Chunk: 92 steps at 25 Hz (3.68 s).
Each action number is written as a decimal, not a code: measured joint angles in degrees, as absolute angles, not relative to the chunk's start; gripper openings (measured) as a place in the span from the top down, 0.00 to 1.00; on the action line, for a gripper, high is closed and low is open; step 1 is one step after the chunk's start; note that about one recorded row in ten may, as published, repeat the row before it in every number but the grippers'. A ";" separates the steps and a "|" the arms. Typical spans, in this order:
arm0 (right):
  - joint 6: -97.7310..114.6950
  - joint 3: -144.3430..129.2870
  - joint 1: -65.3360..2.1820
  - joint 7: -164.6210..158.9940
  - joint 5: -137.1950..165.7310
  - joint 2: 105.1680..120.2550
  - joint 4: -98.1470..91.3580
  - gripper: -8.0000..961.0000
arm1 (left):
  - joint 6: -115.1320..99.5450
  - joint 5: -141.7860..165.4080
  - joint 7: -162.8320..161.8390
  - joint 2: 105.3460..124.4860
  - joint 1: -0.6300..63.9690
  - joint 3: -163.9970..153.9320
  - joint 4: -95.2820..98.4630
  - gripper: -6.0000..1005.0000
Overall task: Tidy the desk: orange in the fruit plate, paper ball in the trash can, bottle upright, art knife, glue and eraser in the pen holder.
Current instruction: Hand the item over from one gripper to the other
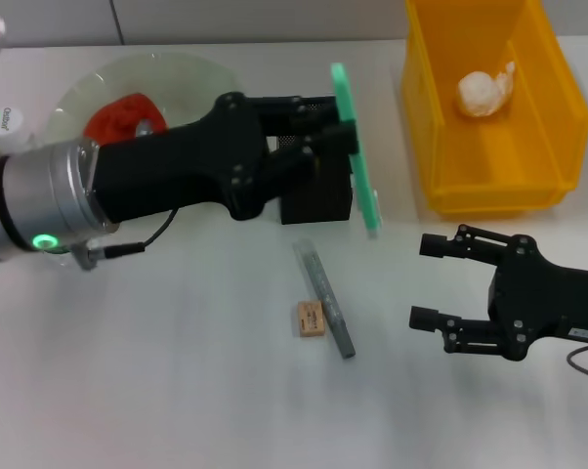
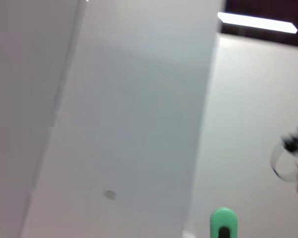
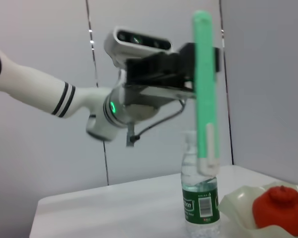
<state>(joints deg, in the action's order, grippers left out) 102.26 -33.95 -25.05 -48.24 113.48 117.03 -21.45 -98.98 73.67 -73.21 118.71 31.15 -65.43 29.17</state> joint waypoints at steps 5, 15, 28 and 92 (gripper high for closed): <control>101.57 -33.72 -25.05 -43.84 113.35 118.38 -21.28 0.18 | -99.02 67.26 -72.57 118.91 31.13 -65.40 20.25 0.81; 100.46 -27.25 -25.73 -34.03 113.13 119.06 -16.50 0.19 | -99.50 57.99 -72.37 119.20 30.93 -65.39 7.88 0.81; 97.95 -18.00 -27.22 -16.56 112.33 119.59 -2.01 0.20 | -98.79 54.01 -80.97 119.18 32.22 -62.10 -0.32 0.81; 87.06 -12.48 -32.28 -6.41 113.74 119.88 10.15 0.26 | -90.21 80.16 -87.98 119.26 29.45 -28.66 -16.21 0.81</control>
